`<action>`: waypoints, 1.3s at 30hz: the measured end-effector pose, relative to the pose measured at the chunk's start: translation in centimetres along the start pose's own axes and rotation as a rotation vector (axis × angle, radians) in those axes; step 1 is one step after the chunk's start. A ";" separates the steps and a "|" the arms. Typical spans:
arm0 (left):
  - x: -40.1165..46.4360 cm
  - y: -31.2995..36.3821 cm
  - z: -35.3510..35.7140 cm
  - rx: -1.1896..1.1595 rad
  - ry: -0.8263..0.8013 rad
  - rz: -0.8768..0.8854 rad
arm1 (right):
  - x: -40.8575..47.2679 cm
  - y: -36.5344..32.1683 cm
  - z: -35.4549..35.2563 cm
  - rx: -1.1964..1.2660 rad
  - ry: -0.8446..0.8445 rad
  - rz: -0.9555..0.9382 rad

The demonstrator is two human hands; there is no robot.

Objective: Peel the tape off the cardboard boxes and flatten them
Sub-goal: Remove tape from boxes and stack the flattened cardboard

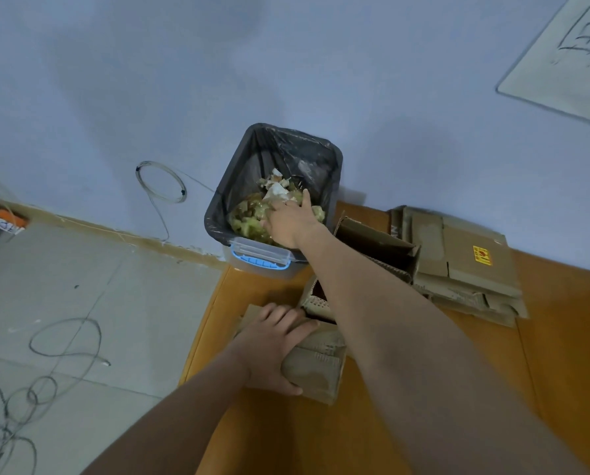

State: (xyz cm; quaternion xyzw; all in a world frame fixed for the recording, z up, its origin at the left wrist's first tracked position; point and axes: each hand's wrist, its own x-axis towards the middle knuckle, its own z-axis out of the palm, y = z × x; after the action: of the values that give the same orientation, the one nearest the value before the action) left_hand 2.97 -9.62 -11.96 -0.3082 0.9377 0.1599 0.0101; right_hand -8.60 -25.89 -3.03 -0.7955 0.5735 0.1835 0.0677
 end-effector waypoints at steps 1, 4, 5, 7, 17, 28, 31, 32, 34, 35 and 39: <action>0.0 0.0 0.0 0.010 -0.015 -0.009 | -0.5 0.0 -0.1 0.083 0.014 -0.002; 0.2 0.1 -0.3 0.013 -0.059 -0.031 | -1.8 -0.2 -0.6 0.269 0.121 0.015; 0.3 0.3 -0.5 0.010 -0.080 -0.042 | -2.3 -0.2 -0.8 0.264 0.170 0.013; 0.4 0.6 -1.1 0.019 -0.123 -0.065 | -3.5 -0.2 -1.0 0.215 0.254 -0.024; -1.5 4.4 -3.6 0.164 -0.142 -0.076 | -15.7 -0.6 2.6 0.232 0.469 0.055; -6.2 10.9 -2.4 0.238 -0.145 -0.139 | -25.9 -4.2 8.9 0.228 0.349 0.122; -7.6 12.5 -1.8 0.231 -0.172 -0.149 | -27.8 -5.3 10.2 0.272 0.332 0.163; -8.0 12.9 -1.8 0.220 -0.188 -0.169 | -28.4 -5.8 10.6 0.283 0.333 0.173; -8.5 13.7 -2.0 0.166 -0.199 -0.214 | -29.3 -6.7 11.3 0.299 0.318 0.188; -8.6 13.9 -2.1 0.120 -0.179 -0.236 | -29.7 -7.1 11.7 0.309 0.303 0.203; -9.6 14.1 -2.2 -0.005 -0.051 -0.269 | -30.9 -8.2 13.0 0.393 0.258 0.267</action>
State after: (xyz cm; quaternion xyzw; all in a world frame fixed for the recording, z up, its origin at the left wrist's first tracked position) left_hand 2.67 5.92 -4.61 -0.4268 0.8871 0.1670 0.0546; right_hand -12.20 8.36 -4.47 -0.7011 0.7020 -0.0270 0.1221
